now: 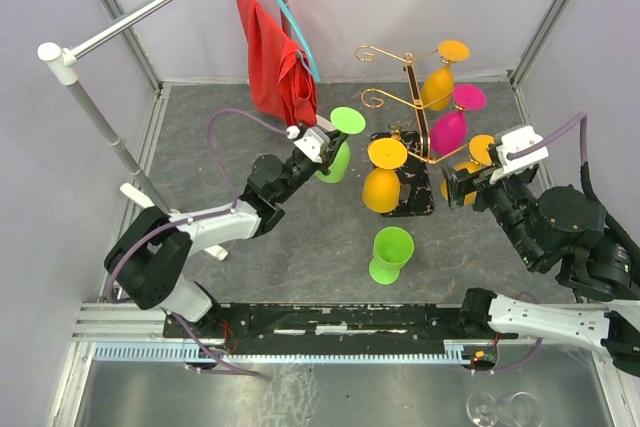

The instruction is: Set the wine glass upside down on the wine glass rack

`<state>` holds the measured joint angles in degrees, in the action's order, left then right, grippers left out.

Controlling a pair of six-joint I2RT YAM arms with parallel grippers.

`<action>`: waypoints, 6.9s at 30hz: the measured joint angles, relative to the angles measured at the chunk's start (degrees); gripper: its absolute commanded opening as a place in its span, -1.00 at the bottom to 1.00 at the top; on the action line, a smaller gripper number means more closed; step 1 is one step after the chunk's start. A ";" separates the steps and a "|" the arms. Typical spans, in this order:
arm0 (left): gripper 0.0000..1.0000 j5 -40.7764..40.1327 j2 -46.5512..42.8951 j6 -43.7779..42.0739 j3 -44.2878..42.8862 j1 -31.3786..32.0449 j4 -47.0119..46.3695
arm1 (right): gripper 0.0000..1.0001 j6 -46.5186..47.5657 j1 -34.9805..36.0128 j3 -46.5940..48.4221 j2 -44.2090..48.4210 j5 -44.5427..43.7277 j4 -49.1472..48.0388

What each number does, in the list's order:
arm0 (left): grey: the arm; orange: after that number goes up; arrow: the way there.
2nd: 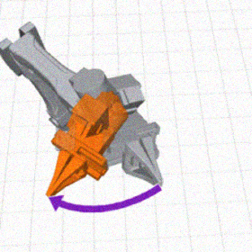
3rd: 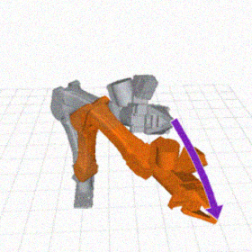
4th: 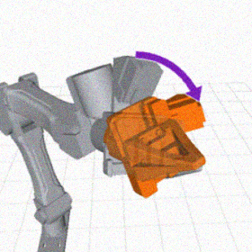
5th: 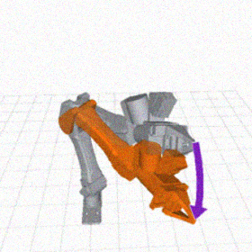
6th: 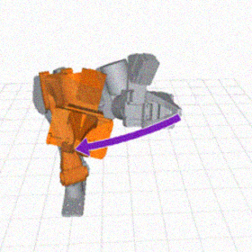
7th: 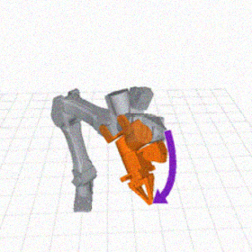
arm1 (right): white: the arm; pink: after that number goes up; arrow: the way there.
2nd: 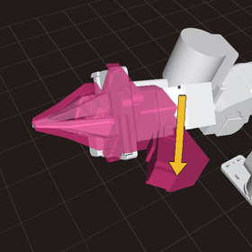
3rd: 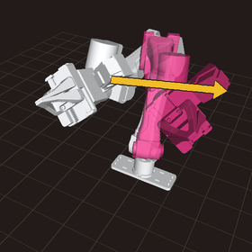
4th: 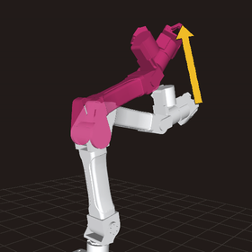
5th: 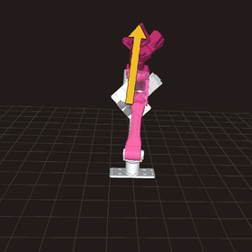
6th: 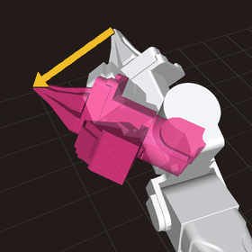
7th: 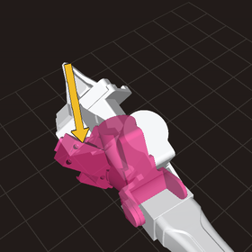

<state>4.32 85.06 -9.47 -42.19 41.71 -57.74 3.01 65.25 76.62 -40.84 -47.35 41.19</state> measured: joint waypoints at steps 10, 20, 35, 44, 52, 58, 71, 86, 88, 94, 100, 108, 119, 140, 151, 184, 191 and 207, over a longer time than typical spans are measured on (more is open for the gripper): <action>-0.95 7.06 7.13 0.94 -4.98 -0.50 -10.05 | 0.83 1.86 0.00 -0.81 0.55 -1.20 -0.28; -0.95 9.81 16.22 4.48 -11.39 -0.61 -16.00 | 0.83 2.91 0.00 -0.90 -0.09 -2.21 -0.37; -0.95 11.91 23.82 5.86 -18.47 -0.76 -18.23 | 0.83 3.54 0.00 -0.87 -1.55 -2.99 -0.37; -0.95 12.33 28.81 8.20 -22.36 -1.16 -18.97 | 0.85 3.93 0.00 -0.76 -2.19 -3.13 -0.39; -0.95 12.11 32.98 9.44 -26.58 -2.10 -19.58 | 0.85 3.96 0.00 -0.35 -2.84 -3.15 -0.35; -0.95 10.64 34.05 10.36 -27.04 -4.02 -20.24 | 0.85 3.93 0.00 0.09 -3.17 -3.13 -0.39; -0.95 9.86 30.36 10.38 -19.74 -5.40 -25.11 | 0.99 4.63 0.00 -0.02 -4.07 -3.61 -1.16; -0.95 10.56 26.25 10.16 -13.22 -2.36 -27.32 | 0.99 4.81 0.00 -0.74 -3.61 -4.37 -1.88; -0.95 9.46 26.18 9.77 -12.92 -1.27 -27.52 | 0.99 4.79 0.00 -0.74 -3.58 -4.37 -1.70; -0.95 6.56 25.00 7.91 -11.21 1.40 -27.67 | 0.99 4.31 0.00 -0.94 -3.45 -4.37 -1.51; -0.95 4.90 24.06 7.08 -10.23 4.02 -27.91 | 0.99 3.52 0.00 -1.14 -3.19 -4.39 -0.66; -0.95 4.70 23.93 6.38 -10.05 7.74 -28.13 | 0.99 2.29 0.00 -1.53 -2.16 -4.39 0.55; 0.02 2.69 22.75 4.98 -5.84 10.25 -28.50 | 0.99 1.22 0.00 -2.49 -1.55 -4.42 0.94; 0.31 -6.12 -1.86 3.34 10.84 10.45 -17.33 | 0.84 -5.07 0.00 -1.75 -3.06 -3.56 4.98; 0.35 -20.59 -26.67 9.27 5.01 10.43 25.24 | 0.56 -13.88 0.00 8.96 -20.79 10.47 19.71; 0.36 -32.76 -41.99 19.78 -6.93 10.43 64.13 | 0.23 -12.96 0.00 -5.97 -27.63 24.35 19.98; 0.36 -32.81 -41.99 19.78 -6.93 10.43 64.94 | 0.25 -8.61 0.00 -8.87 -27.63 24.72 17.73; 0.38 -34.03 -42.40 19.78 -6.80 10.43 64.96 | 0.20 -3.89 0.00 -13.05 -29.42 26.47 12.90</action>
<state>-29.71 42.65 10.31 -48.99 52.14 7.22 -0.89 65.25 63.57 -70.26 -20.88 54.08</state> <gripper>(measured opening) 0.685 0.626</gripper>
